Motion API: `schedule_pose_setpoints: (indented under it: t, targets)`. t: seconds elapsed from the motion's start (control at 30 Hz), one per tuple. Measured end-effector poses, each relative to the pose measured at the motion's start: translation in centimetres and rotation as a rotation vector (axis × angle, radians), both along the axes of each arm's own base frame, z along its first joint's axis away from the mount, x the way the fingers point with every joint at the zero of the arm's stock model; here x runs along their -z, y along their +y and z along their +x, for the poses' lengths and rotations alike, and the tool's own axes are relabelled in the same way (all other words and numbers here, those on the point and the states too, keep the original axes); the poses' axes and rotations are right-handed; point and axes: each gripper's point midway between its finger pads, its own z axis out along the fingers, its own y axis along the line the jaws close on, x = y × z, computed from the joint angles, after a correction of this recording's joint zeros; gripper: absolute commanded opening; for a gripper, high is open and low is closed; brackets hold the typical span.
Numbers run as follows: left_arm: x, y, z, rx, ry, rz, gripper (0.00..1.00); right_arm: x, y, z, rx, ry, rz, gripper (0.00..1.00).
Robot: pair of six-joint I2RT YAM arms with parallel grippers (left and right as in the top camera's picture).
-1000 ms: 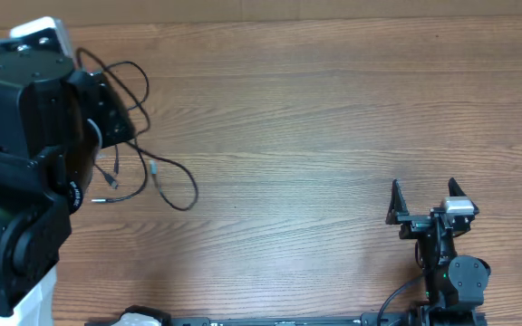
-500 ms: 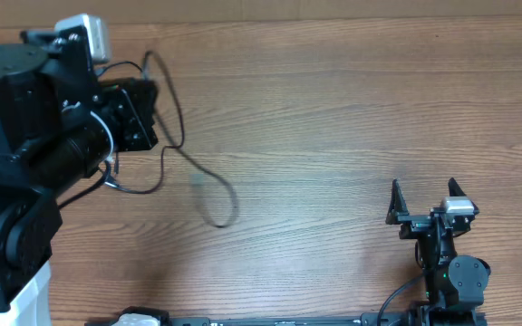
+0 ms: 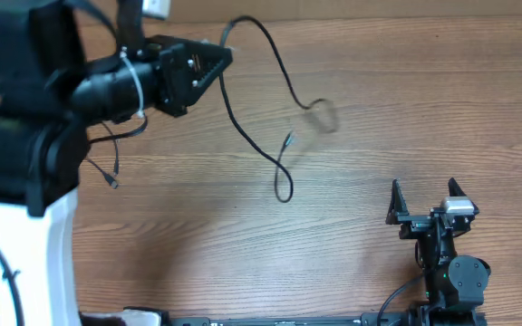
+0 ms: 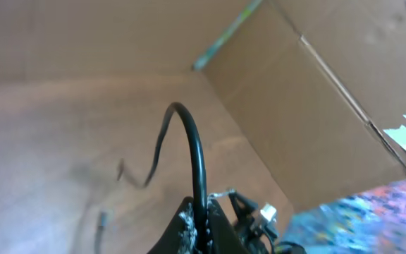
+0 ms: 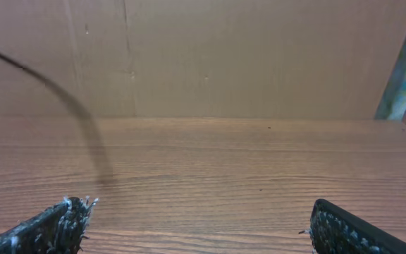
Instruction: Untangle cables
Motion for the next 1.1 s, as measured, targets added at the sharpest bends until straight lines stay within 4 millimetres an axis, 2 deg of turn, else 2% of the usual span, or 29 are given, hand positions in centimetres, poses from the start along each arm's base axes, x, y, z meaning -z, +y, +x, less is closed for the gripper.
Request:
schedule_pose_setpoints:
  t: [0.07,0.13,0.23,0.3,0.4,0.53,0.67,0.8,0.97,1.1]
  targets:
    - [2.1,0.8,0.7,-0.055,0.097,0.03,0.04,0.0,0.0,0.0,0.0,0.0,0.0,1.0]
    - [3.7,2.5,1.3,-0.151,0.169,0.073,0.04,0.0,0.0,0.0,0.0,0.0,0.0,1.0]
    - [5.8,5.8,2.0,-0.322,0.242,0.155,0.04,0.0,0.0,0.0,0.0,0.0,0.0,1.0]
    - [7.3,8.9,2.1,-0.464,0.304,0.226,0.04,0.0,0.0,0.0,0.001,-0.001,0.0,1.0]
    - [9.8,13.4,1.0,-0.65,0.42,0.336,0.04,0.0,0.0,0.0,0.0,0.0,0.0,1.0]
    - [11.6,18.9,-0.7,-0.859,0.525,0.453,0.04,0.0,0.0,0.0,0.0,0.0,0.0,1.0]
    - [13.5,21.1,-1.2,-0.94,0.59,0.525,0.04,0.0,0.0,0.0,0.0,0.0,0.0,1.0]
    - [16.4,23.0,-1.5,-1.0,0.693,0.557,0.04,0.0,0.0,0.0,0.0,0.0,0.0,1.0]
    - [19.8,25.4,-2.0,-1.103,0.82,0.534,0.05,0.0,0.0,0.0,0.001,0.0,0.0,1.0]
    - [21.7,27.8,-3.0,-1.222,0.923,0.475,0.04,0.0,0.0,0.0,0.0,0.0,0.0,1.0]
